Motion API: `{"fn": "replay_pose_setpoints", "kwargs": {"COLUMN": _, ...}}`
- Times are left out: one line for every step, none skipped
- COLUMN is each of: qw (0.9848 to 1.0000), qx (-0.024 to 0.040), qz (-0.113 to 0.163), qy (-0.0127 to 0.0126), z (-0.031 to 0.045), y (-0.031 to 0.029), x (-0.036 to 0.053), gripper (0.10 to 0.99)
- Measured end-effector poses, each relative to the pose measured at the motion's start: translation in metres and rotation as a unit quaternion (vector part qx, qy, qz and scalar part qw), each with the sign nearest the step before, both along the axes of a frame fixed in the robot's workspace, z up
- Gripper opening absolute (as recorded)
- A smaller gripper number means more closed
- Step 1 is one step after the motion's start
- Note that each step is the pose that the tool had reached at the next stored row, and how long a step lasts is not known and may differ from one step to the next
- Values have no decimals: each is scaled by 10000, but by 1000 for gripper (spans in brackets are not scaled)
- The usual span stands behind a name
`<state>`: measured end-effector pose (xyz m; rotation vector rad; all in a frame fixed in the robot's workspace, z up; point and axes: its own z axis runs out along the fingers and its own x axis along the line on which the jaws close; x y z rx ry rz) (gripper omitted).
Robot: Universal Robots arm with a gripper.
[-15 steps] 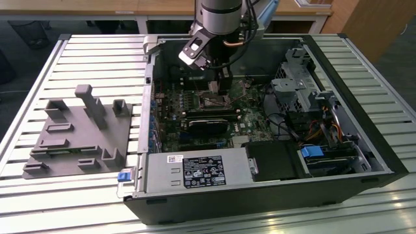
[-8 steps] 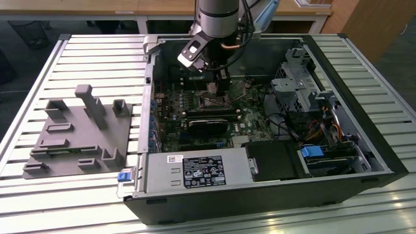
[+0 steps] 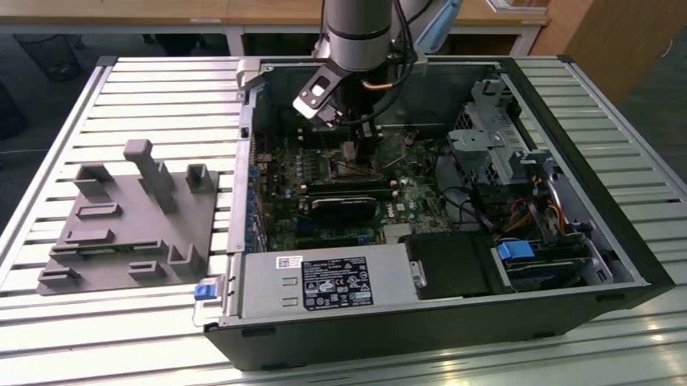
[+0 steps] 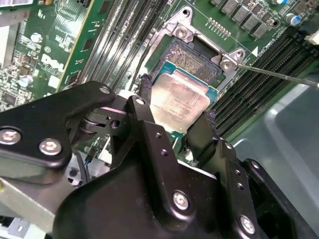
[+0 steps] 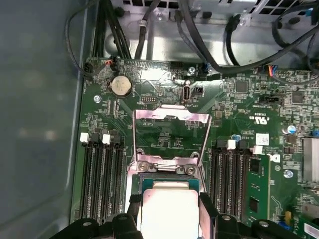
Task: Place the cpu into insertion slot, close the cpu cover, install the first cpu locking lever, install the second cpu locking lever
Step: 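Place the cpu into insertion slot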
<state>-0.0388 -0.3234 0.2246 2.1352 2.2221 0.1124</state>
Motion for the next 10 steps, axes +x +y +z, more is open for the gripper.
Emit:
{"fn": "replay_pose_setpoints", "kwargs": {"qw": 10000, "qx": 0, "qz": 1, "qy": 0, "z": -13, "y": 1, "x": -1, "gripper": 541}}
{"fn": "replay_pose_setpoints", "kwargs": {"qw": 10000, "qx": 0, "qz": 1, "qy": 0, "z": -20, "y": 1, "x": -2, "gripper": 541}}
{"fn": "replay_pose_setpoints", "kwargs": {"qw": 10000, "qx": 0, "qz": 0, "qy": 0, "z": -23, "y": 1, "x": -5, "gripper": 541}}
{"fn": "replay_pose_setpoints", "kwargs": {"qw": 10000, "qx": 0, "qz": 0, "qy": 0, "z": -25, "y": 0, "x": -9, "gripper": 541}}
{"fn": "replay_pose_setpoints", "kwargs": {"qw": 10000, "qx": 0, "qz": -5, "qy": 0, "z": -30, "y": 1, "x": -14, "gripper": 541}}
{"fn": "replay_pose_setpoints", "kwargs": {"qw": 10000, "qx": 0, "qz": -18, "qy": 0, "z": -37, "y": 1, "x": -19, "gripper": 541}}
{"fn": "replay_pose_setpoints", "kwargs": {"qw": 10000, "qx": 0, "qz": -33, "qy": 0, "z": -46, "y": 1, "x": -24, "gripper": 541}}
{"fn": "replay_pose_setpoints", "kwargs": {"qw": 10000, "qx": 0, "qz": -39, "qy": 0, "z": -58, "y": 2, "x": -26, "gripper": 541}}
{"fn": "replay_pose_setpoints", "kwargs": {"qw": 10000, "qx": 0, "qz": -43, "qy": 0, "z": -70, "y": 2, "x": -28, "gripper": 541}}
{"fn": "replay_pose_setpoints", "kwargs": {"qw": 10000, "qx": 0, "qz": -48, "qy": 0, "z": -82, "y": 3, "x": -29, "gripper": 541}}
